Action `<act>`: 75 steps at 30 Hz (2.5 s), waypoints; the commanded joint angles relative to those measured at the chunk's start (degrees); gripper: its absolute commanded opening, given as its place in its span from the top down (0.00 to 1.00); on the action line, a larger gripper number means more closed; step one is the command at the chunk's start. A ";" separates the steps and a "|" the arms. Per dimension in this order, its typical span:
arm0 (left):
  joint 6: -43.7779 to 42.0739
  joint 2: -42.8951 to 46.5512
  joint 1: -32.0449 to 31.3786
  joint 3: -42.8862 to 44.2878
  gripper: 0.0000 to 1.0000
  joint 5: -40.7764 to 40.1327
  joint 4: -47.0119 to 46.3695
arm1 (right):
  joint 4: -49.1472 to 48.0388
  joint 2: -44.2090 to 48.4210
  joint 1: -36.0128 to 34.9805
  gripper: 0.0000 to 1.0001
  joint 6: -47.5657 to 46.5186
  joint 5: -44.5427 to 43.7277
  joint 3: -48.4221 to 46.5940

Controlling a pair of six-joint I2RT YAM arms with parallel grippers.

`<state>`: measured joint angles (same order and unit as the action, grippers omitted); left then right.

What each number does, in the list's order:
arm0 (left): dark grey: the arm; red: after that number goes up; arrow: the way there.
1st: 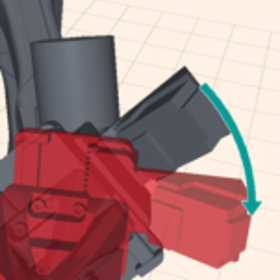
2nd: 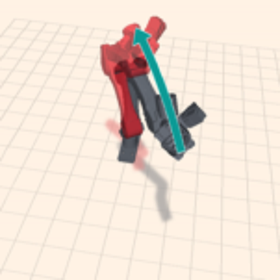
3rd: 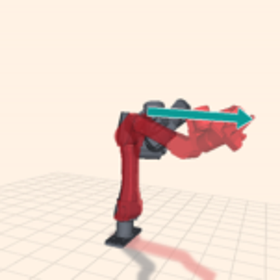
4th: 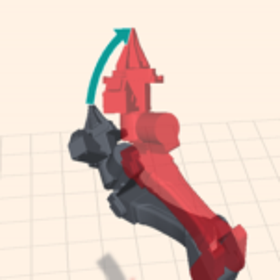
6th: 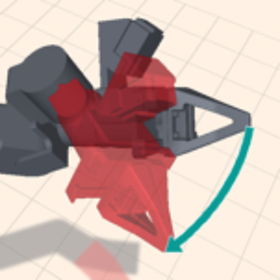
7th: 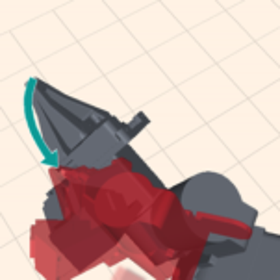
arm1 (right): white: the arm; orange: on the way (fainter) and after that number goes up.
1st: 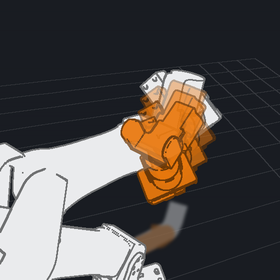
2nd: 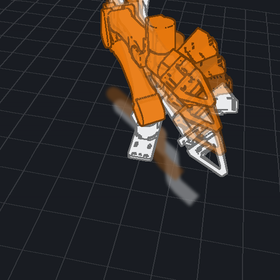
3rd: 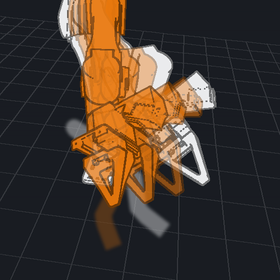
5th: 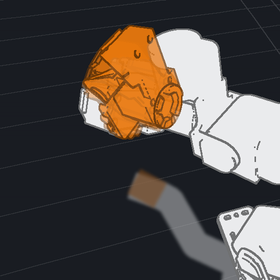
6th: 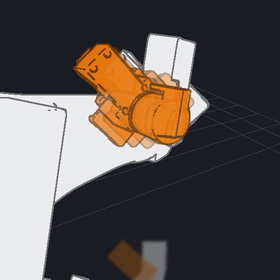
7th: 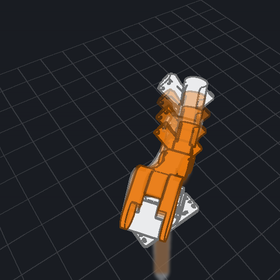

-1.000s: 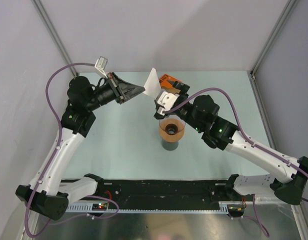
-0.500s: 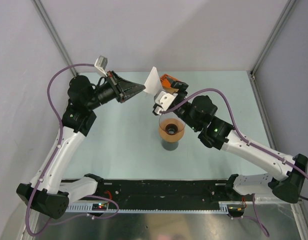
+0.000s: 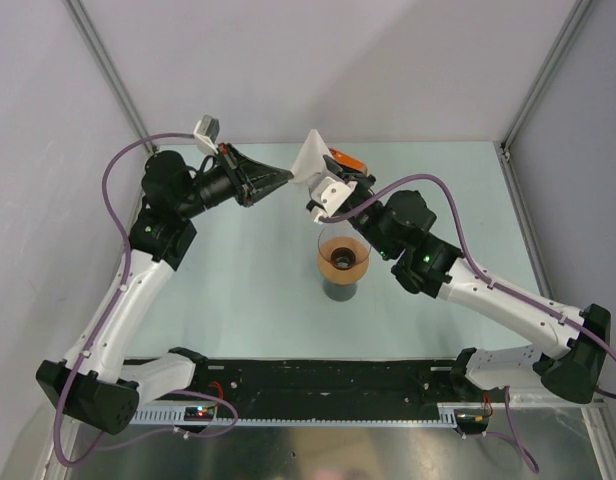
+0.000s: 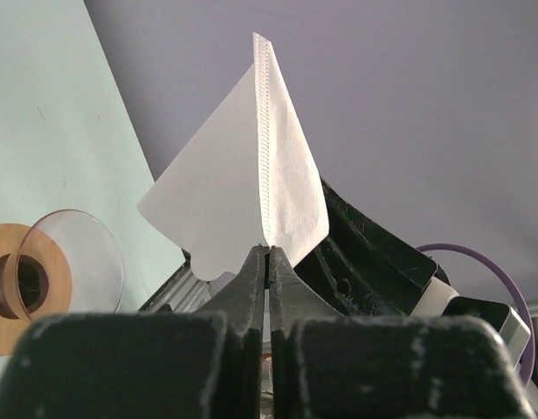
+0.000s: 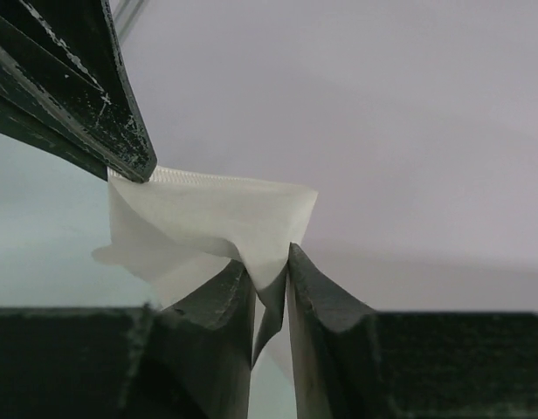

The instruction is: Place the coffee filter in the dripper

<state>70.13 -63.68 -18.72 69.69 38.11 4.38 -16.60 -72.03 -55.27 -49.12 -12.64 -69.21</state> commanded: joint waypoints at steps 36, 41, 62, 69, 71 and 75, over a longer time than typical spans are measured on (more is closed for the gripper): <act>-52.06 5.47 -23.61 11.10 0.09 -39.53 15.35 | 31.84 1.05 2.66 1.00 49.97 -12.11 -17.15; -54.51 2.19 -27.36 14.07 0.15 -44.43 15.84 | 30.48 0.78 1.54 1.00 49.71 -13.83 -17.04; -58.12 -4.66 -30.71 18.91 0.62 -52.37 18.85 | 28.92 -0.42 -0.19 0.98 49.37 -15.07 -17.45; -55.23 -4.49 -30.60 19.45 0.99 -50.28 19.07 | 30.59 0.85 1.33 0.48 49.87 -11.78 -16.79; -54.30 -4.14 -30.61 19.61 1.00 -49.94 18.99 | 31.79 1.98 1.79 0.32 49.79 -9.44 -16.32; -52.76 -4.08 -30.63 19.85 1.00 -50.47 19.01 | 32.30 4.30 1.09 0.25 46.91 -8.06 -14.10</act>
<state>14.98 -68.69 -49.01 87.13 -11.86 24.62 16.23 -71.61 -53.82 -0.10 -23.03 -84.12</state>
